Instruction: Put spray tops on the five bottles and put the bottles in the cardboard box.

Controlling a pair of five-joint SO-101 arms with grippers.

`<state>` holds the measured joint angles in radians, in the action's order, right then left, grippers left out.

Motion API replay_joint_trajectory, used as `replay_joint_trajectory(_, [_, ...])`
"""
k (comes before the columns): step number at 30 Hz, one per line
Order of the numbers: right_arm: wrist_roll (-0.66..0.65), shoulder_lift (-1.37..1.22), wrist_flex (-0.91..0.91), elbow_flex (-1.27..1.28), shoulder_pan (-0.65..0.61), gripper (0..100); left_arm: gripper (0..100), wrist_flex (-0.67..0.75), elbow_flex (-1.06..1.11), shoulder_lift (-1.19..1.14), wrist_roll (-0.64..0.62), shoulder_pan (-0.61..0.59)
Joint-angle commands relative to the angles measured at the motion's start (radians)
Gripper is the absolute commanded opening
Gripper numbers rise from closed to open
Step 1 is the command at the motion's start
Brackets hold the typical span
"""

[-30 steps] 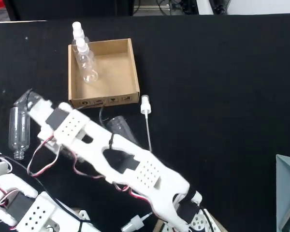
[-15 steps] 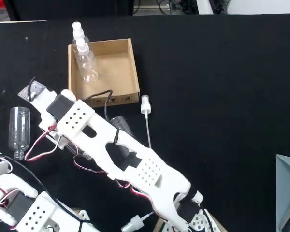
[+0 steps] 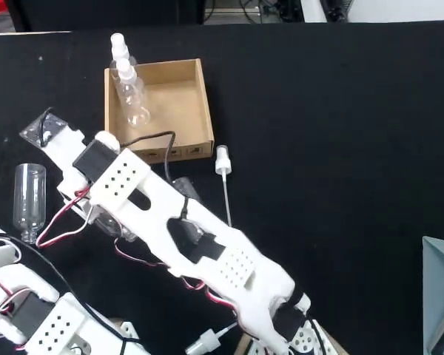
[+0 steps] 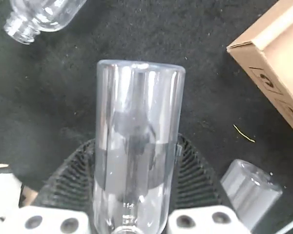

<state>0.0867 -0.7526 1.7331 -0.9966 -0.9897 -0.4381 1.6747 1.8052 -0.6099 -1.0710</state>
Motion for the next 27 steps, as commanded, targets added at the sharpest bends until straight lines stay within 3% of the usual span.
replay_joint_trajectory(1, [0.008,0.157,0.034,0.048,0.02,1.1,18,0.009,0.005,0.017,-0.008,0.016])
replay_joint_trajectory(14, [0.008,0.478,0.032,0.315,0.026,1.1,19,0.009,0.018,0.017,-0.005,0.137])
replay_joint_trajectory(27, [0.008,0.78,-0.014,0.527,0.069,1.1,19,0.009,0.019,0.017,0.0,0.179])
